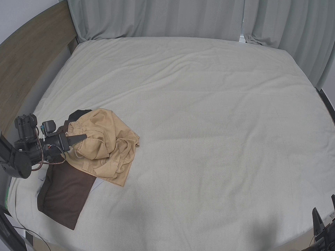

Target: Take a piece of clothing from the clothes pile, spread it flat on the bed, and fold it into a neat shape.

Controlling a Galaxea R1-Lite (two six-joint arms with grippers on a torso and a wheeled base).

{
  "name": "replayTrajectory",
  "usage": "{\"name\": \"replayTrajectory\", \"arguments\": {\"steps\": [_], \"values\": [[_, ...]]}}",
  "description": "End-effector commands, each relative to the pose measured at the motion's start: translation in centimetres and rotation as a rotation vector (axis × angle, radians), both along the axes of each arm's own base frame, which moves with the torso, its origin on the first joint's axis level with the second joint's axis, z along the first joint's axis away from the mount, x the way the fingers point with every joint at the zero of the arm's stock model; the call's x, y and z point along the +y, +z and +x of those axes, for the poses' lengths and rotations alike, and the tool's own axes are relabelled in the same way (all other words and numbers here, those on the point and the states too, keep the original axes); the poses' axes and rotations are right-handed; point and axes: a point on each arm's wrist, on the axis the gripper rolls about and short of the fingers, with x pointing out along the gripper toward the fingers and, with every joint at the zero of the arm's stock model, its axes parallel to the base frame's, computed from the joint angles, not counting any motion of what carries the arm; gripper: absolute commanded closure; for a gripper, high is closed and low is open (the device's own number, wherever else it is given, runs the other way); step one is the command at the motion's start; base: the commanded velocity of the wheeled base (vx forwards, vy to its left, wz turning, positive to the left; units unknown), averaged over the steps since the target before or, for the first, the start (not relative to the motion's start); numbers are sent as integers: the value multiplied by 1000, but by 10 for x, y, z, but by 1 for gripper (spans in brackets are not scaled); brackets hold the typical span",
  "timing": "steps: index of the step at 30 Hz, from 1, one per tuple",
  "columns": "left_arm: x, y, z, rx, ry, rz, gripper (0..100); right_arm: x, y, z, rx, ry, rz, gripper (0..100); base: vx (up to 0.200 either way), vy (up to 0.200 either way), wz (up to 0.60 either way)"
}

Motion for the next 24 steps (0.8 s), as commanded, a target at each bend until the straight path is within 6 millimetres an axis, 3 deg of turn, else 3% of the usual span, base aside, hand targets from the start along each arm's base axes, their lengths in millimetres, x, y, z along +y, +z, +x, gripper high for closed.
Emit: {"name": "replayTrajectory", "arguments": {"steps": [1, 7, 14, 24], "values": [[-4, 11, -23, -31, 1, 2, 100, 0, -5, 0, -1, 0, 0, 0, 0, 0, 0], [-6, 12, -40, -40, 7, -4, 100, 0, -5, 0, -1, -1, 0, 0, 0, 0, 0], [-10, 32, -61, -72, 29, -57, 100, 0, -5, 0, 1, -1, 0, 0, 0, 0, 0], [-12, 36, -65, -81, 28, -63, 100, 0, -5, 0, -1, -1, 0, 0, 0, 0, 0]]}}
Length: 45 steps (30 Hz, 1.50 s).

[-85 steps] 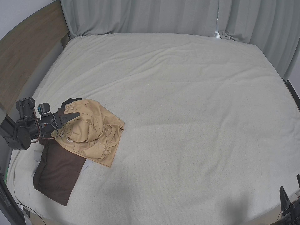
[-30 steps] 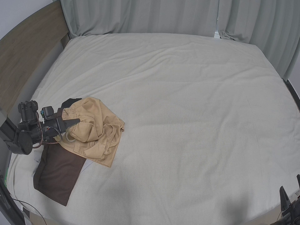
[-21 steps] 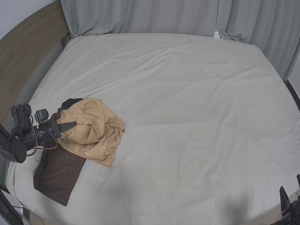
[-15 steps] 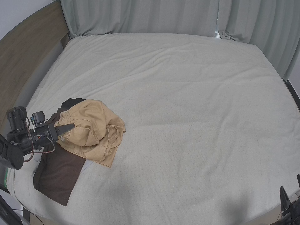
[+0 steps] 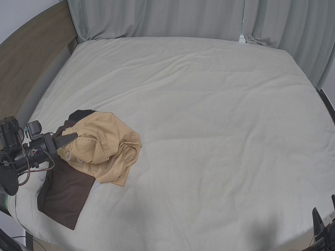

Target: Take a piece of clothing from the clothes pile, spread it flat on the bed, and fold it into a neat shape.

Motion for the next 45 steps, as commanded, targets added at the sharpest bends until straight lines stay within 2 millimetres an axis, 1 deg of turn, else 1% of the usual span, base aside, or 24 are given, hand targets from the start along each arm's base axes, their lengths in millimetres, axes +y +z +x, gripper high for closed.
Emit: {"name": "replayTrajectory", "arguments": {"steps": [1, 7, 11, 13, 16, 19, 21, 23, 26, 29, 34, 39, 40, 41, 45], "values": [[-1, 4, -2, -17, -4, 1, 100, 0, -5, 0, 2, 2, 0, 0, 0, 0, 0], [-5, 6, -3, 8, 15, -32, 100, 0, -5, 0, 2, 1, 0, 0, 0, 0, 0], [-9, 14, -12, 26, 23, -93, 100, 0, -5, 0, 0, 1, 0, 0, 0, 0, 0], [-18, 19, -17, 35, 2, -129, 100, 0, -5, 0, 0, 1, 0, 0, 0, 0, 0], [-31, 29, -26, 53, 17, -195, 100, 0, -5, 0, 0, 1, 0, 0, 0, 0, 0], [-43, 36, -29, 59, 34, -246, 100, 0, -5, 0, 0, 1, 0, 0, 0, 0, 0], [-48, 39, -30, 65, 41, -266, 100, 0, -5, 0, 2, 1, 0, 0, 0, 0, 0], [-57, 41, -30, 73, 55, -292, 100, 0, -5, 0, 2, 1, 0, 0, 0, 0, 0], [-62, 40, -30, 76, 63, -291, 100, 0, -5, 0, 0, 1, 0, 0, 0, 0, 0], [-68, 44, -31, 66, 64, -297, 100, 0, -5, 0, 0, 1, 0, 0, 0, 0, 0], [-73, 42, -33, 73, 45, -296, 100, 0, -5, 0, 0, 1, 0, 0, 0, 0, 0], [-87, 46, -35, 89, 11, -327, 100, 0, -5, 0, 0, 1, 0, 0, 0, 0, 0], [-91, 48, -35, 90, 8, -344, 100, 0, -5, 0, 0, 1, 0, 0, 0, 0, 0], [-91, 48, -35, 90, 8, -344, 100, 0, -5, 0, 0, 1, 0, 0, 0, 0, 0], [-108, 60, -35, 105, 18, -436, 100, 0, -5, 0, 0, 1, 0, 0, 0, 0, 0]]}}
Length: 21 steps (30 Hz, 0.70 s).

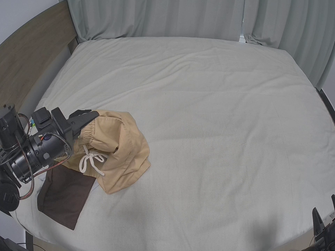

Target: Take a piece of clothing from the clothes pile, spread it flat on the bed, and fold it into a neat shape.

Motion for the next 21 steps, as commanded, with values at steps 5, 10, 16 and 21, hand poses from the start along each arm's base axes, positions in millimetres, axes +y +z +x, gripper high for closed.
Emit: {"name": "replayTrajectory", "arguments": {"steps": [5, 10, 16, 21], "values": [[-22, 12, -4, -2, -55, -71, 100, 0, -5, 0, 0, 1, -1, 0, 0, 0, 0], [-34, 18, -6, -24, -47, -107, 100, 0, -5, 0, 0, 1, -1, 0, 0, 0, 0], [-50, 23, -8, -35, -54, -124, 100, 0, -5, 0, 1, 1, -1, 0, 0, 0, 0], [-68, 31, -9, -37, -91, -163, 100, 0, -5, 0, 0, 3, -1, 0, 0, 0, 0]]}}
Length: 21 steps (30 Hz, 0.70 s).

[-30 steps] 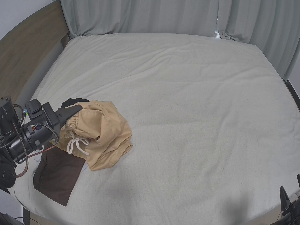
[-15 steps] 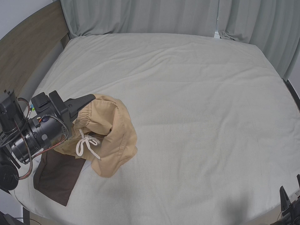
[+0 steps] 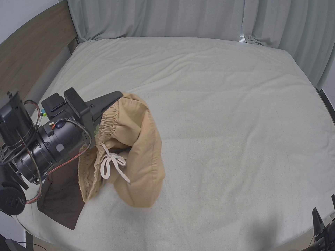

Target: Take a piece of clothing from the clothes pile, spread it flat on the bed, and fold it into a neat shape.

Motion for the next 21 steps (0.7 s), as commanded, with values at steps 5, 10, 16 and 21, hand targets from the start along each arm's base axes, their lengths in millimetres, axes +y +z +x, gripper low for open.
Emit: {"name": "replayTrajectory", "arguments": {"steps": [5, 10, 16, 21], "values": [[-36, 5, 1, 18, -51, -41, 100, 0, -5, 0, 0, 2, 0, 0, 0, 0, 0], [-61, 4, 4, 26, -62, -46, 100, 0, -5, 0, 0, 2, 0, 0, 0, 0, 0], [-87, 4, 6, 24, -120, -53, 100, 0, -5, 0, 0, 2, 0, 0, 0, 0, 0], [-110, -2, 6, 29, -172, -65, 100, 0, -5, 0, 0, 2, 0, 0, 0, 0, 0]]}}
